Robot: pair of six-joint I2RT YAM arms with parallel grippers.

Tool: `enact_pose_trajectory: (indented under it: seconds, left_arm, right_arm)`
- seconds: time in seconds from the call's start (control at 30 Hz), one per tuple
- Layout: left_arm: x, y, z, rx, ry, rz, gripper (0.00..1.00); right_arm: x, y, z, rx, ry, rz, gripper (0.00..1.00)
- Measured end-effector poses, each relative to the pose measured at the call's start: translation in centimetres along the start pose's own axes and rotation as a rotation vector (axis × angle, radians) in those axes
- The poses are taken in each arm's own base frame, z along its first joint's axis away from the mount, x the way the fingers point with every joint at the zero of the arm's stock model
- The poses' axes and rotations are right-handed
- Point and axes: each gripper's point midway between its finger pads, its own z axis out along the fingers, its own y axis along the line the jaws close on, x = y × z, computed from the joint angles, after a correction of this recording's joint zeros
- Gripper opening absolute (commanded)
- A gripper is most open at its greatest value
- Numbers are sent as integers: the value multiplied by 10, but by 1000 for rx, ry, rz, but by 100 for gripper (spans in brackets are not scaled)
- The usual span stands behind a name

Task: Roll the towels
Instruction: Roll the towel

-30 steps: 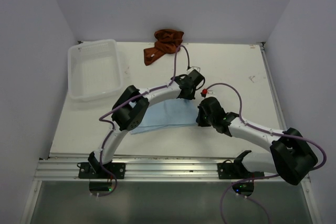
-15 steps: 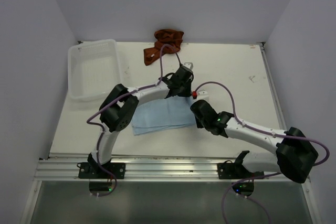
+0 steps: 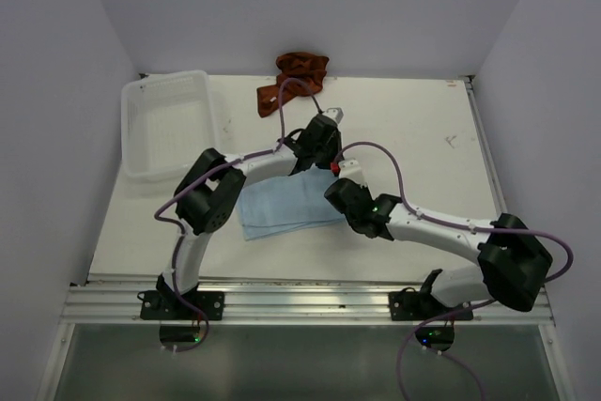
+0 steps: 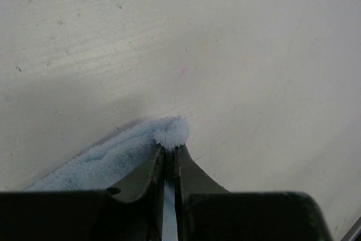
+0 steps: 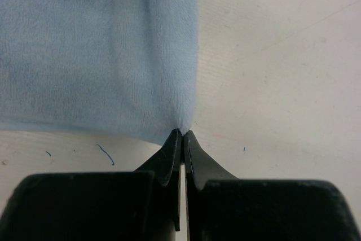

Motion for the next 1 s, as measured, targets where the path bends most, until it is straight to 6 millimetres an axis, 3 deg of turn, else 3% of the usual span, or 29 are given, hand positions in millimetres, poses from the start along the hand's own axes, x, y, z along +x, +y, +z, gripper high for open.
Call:
enact_pose_trajectory:
  seconds: [0.3,0.63,1.0]
  left_arm:
    - [10,21,2,19,11,-23,13]
    - [2,20,-7,59,-2,-32,14]
    - [7,31,-10,51,-9,-21,13]
  right_arm:
    - [0,10,4,40,12,-90,0]
    - [9,33,12,40,9,-203,0]
    - [13,44,22,32,9,-215,0]
